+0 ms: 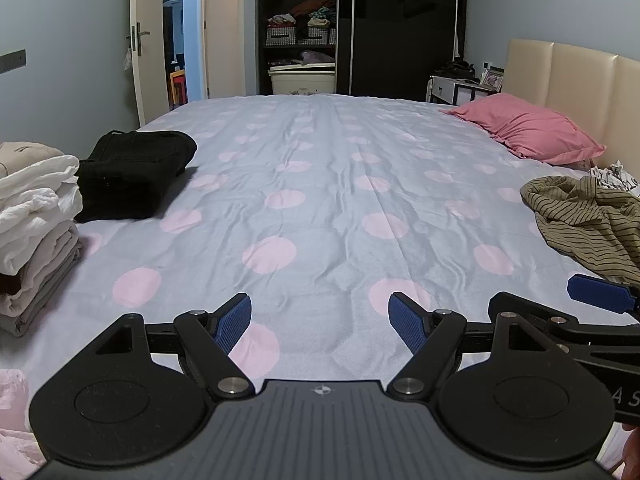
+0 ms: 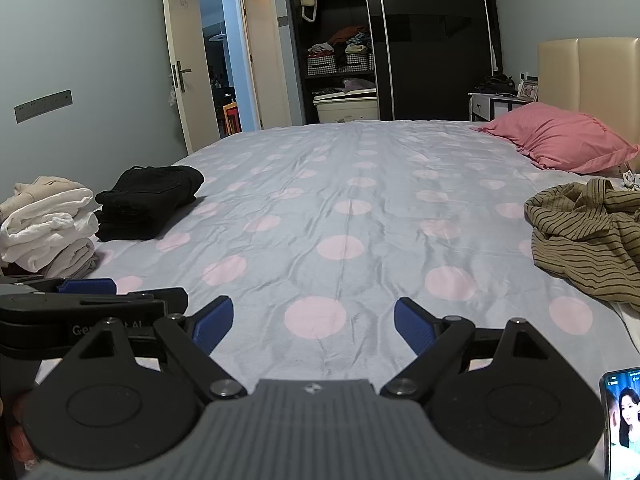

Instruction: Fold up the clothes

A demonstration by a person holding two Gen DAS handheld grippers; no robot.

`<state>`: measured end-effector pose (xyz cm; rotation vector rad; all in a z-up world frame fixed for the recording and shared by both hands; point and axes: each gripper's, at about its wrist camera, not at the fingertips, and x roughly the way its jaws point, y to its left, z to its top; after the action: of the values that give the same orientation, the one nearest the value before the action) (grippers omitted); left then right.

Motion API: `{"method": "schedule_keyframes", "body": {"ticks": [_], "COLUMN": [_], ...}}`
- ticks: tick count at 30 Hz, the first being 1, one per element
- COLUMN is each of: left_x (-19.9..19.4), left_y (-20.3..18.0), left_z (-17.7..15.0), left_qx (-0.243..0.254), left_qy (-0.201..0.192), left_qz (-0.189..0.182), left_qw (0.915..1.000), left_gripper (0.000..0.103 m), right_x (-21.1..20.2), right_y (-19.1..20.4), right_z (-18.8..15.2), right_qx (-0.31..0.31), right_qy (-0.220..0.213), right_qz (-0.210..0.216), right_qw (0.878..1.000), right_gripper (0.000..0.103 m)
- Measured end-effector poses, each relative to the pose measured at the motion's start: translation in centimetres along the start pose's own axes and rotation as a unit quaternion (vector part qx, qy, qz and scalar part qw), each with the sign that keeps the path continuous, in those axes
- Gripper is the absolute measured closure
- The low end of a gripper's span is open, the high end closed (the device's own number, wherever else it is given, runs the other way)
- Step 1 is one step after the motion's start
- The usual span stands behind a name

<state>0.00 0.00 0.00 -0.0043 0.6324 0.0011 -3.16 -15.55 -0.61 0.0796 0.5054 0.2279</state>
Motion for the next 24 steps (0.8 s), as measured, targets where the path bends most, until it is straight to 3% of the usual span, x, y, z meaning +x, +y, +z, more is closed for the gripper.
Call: {"method": "schedule_keyframes", "body": {"ticks": [24], "left_x": [0.01], "left_y": [0.19], "left_z": [-0.23], "left_qx": [-0.006], "left_qy": [-0.002], "left_qz": [-0.001], "left_qw": [1.0], "left_gripper": [0.028], "right_x": [-0.07], "right_y": [-0.02], "right_z": [-0.16], "right_qx": [-0.005], "right_qy": [-0.001], "right_qz": [-0.002], "right_qw": [1.0], "right_gripper": [0.014]}}
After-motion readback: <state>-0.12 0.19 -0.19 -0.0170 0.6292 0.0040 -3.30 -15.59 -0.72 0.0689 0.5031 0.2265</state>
